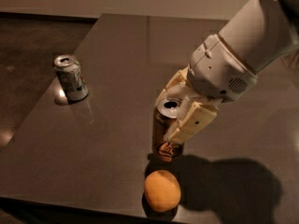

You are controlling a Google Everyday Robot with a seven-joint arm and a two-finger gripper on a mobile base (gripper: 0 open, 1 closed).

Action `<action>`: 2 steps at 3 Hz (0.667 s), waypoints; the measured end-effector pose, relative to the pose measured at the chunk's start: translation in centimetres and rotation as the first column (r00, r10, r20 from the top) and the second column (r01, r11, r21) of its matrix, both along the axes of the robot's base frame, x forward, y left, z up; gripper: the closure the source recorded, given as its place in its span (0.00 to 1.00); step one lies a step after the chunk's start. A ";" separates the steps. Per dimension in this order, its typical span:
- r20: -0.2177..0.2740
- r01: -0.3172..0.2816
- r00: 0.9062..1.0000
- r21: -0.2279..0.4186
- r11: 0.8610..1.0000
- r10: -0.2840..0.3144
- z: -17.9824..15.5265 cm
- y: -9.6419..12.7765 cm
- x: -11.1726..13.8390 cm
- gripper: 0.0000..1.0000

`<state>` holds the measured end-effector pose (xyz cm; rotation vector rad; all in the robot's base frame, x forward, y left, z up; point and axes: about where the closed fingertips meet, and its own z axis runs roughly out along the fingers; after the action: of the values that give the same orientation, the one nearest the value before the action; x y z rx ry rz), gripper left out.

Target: Move orange can near orange

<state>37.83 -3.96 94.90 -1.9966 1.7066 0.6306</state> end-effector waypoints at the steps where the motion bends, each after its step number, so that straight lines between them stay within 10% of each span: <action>1: -0.015 -0.033 0.999 0.012 0.999 0.033 -1.2 -0.2 -0.2 0.61; 2: -0.009 -0.050 0.999 0.021 0.999 0.050 -2.1 -0.5 0.0 0.38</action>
Offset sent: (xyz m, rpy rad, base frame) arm 0.0016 -0.0135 -0.0335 0.0311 0.0116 0.0689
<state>37.80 -4.50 92.77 -2.0304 1.6539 0.6729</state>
